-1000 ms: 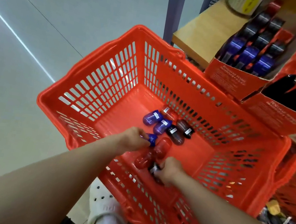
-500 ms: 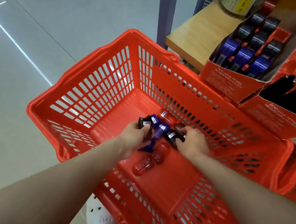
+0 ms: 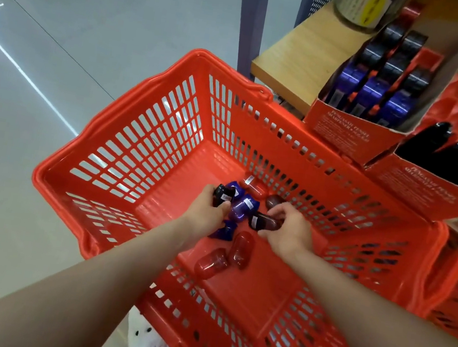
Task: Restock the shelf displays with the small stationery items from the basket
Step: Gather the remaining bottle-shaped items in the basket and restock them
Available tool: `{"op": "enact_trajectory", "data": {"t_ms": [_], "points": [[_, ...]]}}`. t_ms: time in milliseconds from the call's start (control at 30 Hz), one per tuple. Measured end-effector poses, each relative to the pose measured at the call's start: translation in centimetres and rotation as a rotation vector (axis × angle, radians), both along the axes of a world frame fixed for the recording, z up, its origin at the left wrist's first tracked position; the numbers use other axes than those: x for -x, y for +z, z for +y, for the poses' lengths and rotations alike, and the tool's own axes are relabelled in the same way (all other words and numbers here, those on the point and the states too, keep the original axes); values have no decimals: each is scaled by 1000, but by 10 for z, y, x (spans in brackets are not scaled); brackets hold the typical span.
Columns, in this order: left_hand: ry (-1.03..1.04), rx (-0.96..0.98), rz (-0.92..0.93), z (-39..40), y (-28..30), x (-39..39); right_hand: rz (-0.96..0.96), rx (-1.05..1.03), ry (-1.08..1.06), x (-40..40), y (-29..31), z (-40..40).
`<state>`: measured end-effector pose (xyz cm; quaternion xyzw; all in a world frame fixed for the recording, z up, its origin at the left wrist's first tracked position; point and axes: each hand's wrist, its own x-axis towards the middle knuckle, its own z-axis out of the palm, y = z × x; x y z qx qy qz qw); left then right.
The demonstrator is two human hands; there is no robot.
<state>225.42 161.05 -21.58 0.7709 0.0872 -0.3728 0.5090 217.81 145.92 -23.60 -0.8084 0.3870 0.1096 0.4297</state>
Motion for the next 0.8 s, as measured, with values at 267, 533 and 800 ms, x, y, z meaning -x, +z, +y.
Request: {"op": "enact_trajectory", "data": {"t_ms": [267,533,800], "points": [[212,404,337,-12,15,4,-255,-721,-404,-9,34,19],[444,452,322,-12,16,-3,-55,37,-31,-11,16,-11],[466,443,309,3,11,-8,334,577,277,-18,-35,0]]}}
